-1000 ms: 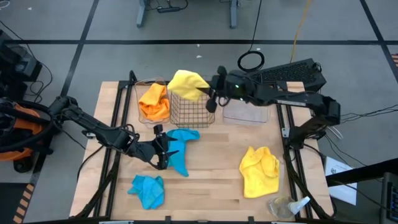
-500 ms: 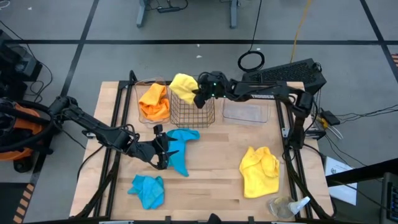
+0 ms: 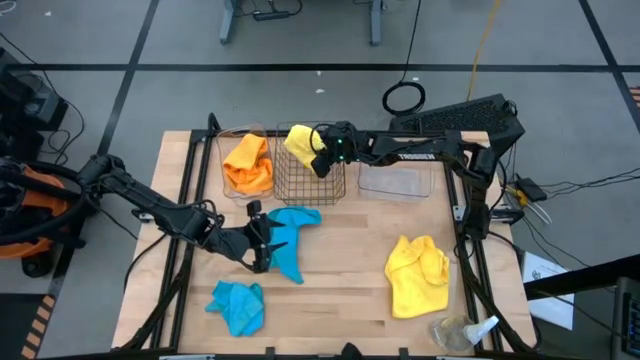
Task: Sort microfiber towel by color & place in baskets
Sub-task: Put the left yellow microfiber cloth into the wire basket, then put the yellow microfiber cloth into the wire basket
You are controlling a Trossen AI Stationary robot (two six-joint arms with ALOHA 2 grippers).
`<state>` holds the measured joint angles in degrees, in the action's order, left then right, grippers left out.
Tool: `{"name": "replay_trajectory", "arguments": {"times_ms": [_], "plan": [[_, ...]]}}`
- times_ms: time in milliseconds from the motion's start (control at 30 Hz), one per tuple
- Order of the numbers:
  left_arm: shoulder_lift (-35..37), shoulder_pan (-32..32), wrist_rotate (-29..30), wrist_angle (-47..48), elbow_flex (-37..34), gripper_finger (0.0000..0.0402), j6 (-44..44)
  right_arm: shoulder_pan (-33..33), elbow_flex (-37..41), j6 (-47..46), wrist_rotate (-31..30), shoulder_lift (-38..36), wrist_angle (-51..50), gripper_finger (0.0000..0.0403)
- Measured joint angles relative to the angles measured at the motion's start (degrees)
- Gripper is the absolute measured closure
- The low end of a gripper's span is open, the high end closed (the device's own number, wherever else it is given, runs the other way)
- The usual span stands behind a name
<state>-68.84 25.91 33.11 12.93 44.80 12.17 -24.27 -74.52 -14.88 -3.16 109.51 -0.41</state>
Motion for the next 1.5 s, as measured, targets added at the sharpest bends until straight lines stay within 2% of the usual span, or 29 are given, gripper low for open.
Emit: {"name": "replay_trajectory", "arguments": {"times_ms": [200, 400, 533, 633, 800, 933, 1067, 1167, 1367, 1500], "plan": [[0.0, 0.0, -0.1, 0.0, 0.0, 0.0175, -0.3, 0.0, 0.0, -0.1, -0.5, 0.0, -0.9, 0.0263], [0.0, 0.0, -0.2, 0.0, 0.0, 0.0175, 0.9, 0.2, 0.0, 0.9, -4.8, 0.0, -1.1, 0.0192], [0.0, 0.0, -1.4, 0.1, 0.0, 0.0175, 1.0, 0.3, 0.0, 2.7, -6.0, -1.5, -1.7, 0.0162], [0.0, 0.1, -1.4, 0.3, 0.0, 0.0175, 1.0, 1.2, 0.0, 4.1, -6.3, -4.6, -2.0, 0.0155], [0.0, 0.1, -1.4, 2.0, 0.0, 0.0175, 1.1, 4.7, 0.0, 8.2, -6.3, -13.2, -6.9, 0.0161], [0.0, 0.1, -1.4, 1.3, 0.0, 0.0175, 1.0, 8.1, 0.0, 8.6, -11.0, -18.9, -10.4, 0.018], [0.0, 0.1, -1.4, 0.8, 0.0, 0.0175, 1.0, 11.7, -0.1, 9.1, -15.3, -20.5, -12.9, 0.0206], [0.0, 0.1, -1.4, 0.8, 0.0, 0.0175, 1.1, 13.9, 0.0, 9.6, -16.2, -20.4, -17.1, 0.0229], [0.0, 0.1, -1.4, 0.9, 0.0, 0.0175, 1.4, 19.4, 0.0, 4.5, -16.3, -20.0, -32.6, 0.0275], [0.0, 0.1, -1.4, 0.9, 0.0, 0.0175, 1.2, 25.2, 0.0, -1.8, -16.1, -20.0, -48.1, 0.0292]]}}
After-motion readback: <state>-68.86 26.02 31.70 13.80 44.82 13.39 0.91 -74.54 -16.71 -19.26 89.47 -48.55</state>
